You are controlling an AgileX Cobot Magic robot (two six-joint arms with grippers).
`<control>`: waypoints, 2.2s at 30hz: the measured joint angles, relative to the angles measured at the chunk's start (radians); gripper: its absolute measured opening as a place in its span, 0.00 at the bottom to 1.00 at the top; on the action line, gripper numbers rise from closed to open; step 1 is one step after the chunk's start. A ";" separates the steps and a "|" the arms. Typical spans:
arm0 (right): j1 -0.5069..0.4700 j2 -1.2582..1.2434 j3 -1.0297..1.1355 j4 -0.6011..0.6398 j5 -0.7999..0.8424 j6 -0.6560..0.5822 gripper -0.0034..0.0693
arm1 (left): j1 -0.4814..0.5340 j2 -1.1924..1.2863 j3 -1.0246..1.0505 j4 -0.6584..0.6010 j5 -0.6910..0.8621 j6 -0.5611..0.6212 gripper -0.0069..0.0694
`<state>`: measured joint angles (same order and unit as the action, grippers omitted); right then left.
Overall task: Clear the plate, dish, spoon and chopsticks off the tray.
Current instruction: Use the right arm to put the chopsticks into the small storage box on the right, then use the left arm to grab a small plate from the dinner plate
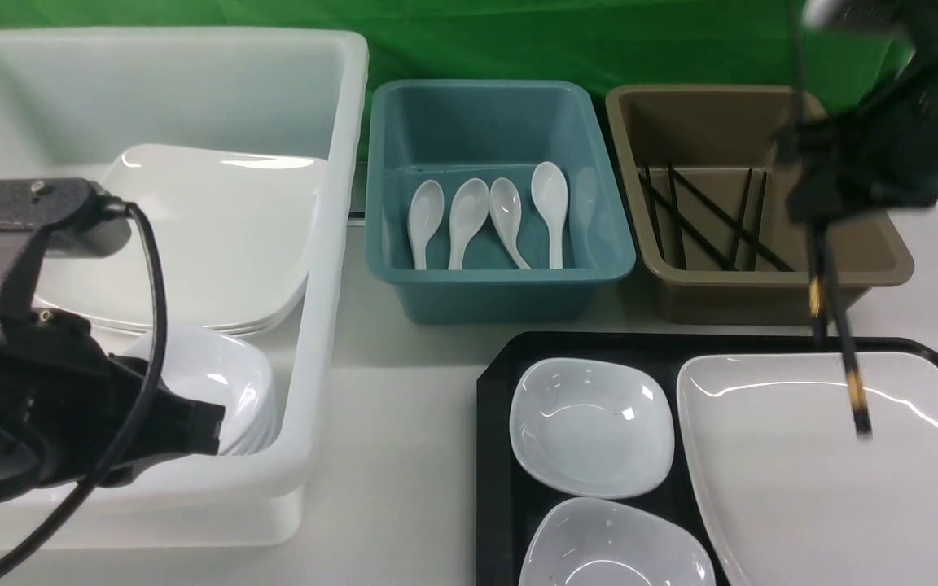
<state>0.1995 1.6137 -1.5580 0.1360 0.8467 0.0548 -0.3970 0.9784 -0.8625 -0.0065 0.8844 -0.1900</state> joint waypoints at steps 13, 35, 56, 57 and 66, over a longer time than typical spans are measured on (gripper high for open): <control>-0.112 0.460 -0.436 -0.011 -0.329 0.041 0.24 | 0.000 0.000 0.000 -0.047 -0.001 0.037 0.10; -0.104 0.352 -0.441 -0.010 0.257 -0.100 0.10 | -0.251 0.279 -0.238 -0.076 0.142 0.141 0.10; -0.024 -0.490 0.401 -0.010 0.217 -0.146 0.08 | -0.382 0.948 -0.600 -0.062 0.107 0.140 0.56; -0.024 -0.501 0.410 -0.010 0.210 -0.148 0.08 | -0.382 0.960 -0.600 -0.067 0.098 0.153 0.59; -0.022 -0.526 0.430 -0.011 0.169 -0.153 0.09 | -0.382 1.015 -0.611 -0.117 0.030 0.202 0.79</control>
<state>0.1771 1.0874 -1.1279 0.1252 1.0160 -0.0982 -0.7788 1.9938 -1.4733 -0.1230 0.9149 0.0116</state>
